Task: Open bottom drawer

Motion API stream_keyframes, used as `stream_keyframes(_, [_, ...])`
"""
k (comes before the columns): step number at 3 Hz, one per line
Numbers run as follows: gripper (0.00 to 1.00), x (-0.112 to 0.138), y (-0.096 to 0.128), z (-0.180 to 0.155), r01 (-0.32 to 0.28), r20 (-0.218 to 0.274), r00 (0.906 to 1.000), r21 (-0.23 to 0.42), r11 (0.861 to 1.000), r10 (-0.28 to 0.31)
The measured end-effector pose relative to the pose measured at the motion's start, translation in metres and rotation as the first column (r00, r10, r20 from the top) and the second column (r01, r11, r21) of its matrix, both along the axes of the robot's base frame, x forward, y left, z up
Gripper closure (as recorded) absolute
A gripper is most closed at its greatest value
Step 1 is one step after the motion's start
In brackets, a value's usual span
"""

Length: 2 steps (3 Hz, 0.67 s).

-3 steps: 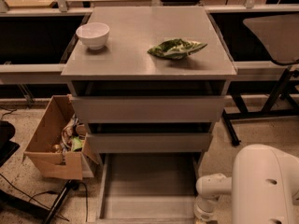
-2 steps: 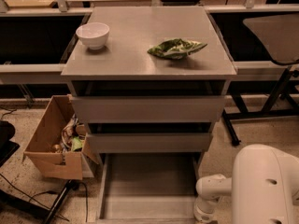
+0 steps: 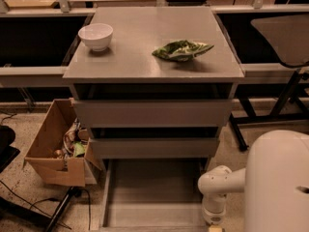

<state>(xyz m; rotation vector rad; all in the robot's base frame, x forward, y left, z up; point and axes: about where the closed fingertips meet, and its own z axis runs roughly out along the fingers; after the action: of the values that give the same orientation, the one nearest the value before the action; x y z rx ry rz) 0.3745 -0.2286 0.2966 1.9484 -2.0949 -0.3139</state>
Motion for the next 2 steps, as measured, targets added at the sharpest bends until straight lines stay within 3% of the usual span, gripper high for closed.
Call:
stream_keyframes(1, [0.00,-0.035,-0.002,0.071,-0.015,-0.020,0.9997,0.015,1.000,0.016])
stream_keyframes(2, [0.00,-0.062,-0.012,0.138,0.081,0.030,0.9961,0.054,0.995,-0.083])
